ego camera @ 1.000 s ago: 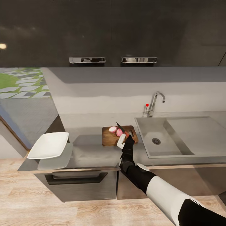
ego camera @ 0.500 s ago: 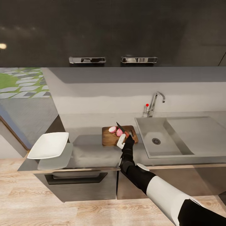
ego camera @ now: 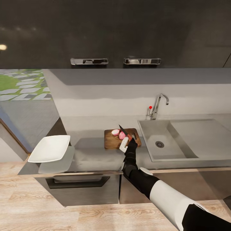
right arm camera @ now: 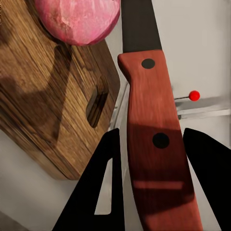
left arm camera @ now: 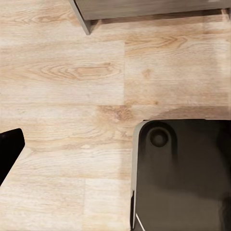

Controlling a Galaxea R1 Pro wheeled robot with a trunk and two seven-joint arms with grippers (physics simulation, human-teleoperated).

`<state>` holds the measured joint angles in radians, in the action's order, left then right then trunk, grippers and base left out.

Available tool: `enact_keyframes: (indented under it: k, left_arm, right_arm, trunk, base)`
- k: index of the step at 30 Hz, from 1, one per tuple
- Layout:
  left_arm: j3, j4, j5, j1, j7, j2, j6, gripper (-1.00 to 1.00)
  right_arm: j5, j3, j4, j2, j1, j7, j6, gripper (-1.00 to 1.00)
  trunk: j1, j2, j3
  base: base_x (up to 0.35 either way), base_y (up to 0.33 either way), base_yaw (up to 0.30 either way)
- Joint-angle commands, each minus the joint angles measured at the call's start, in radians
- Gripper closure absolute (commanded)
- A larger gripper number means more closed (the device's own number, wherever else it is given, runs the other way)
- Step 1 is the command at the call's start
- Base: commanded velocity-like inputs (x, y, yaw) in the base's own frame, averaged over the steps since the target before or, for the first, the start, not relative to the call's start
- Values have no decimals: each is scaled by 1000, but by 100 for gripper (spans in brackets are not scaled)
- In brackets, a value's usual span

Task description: In the kitchen, take the Vidalia onion out of the sink, dice it on the chopping board with the paring knife, put the diced onion into the bowl on the countertop, then place both the paring knife and the chopping board into the sink.

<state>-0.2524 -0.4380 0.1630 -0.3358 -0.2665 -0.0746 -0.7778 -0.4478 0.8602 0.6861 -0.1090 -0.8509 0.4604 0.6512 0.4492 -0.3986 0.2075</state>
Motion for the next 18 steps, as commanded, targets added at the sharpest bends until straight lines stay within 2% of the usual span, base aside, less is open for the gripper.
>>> enact_keyframes:
  k: [1,18]
  left_arm:
    - [-8,-2,10,0,-4,-1,-1,-100]
    - [-8,-2,10,0,-4,-1,-1,-100]
  right_arm:
    - [52,3,-4,0,0,1,-10,100]
    - [52,3,-4,2,1,1,-10,100]
  trunk:
    - [1,-1,2]
    - [1,-1,2]
  base:
    - [0,0,0]
    - [0,0,0]
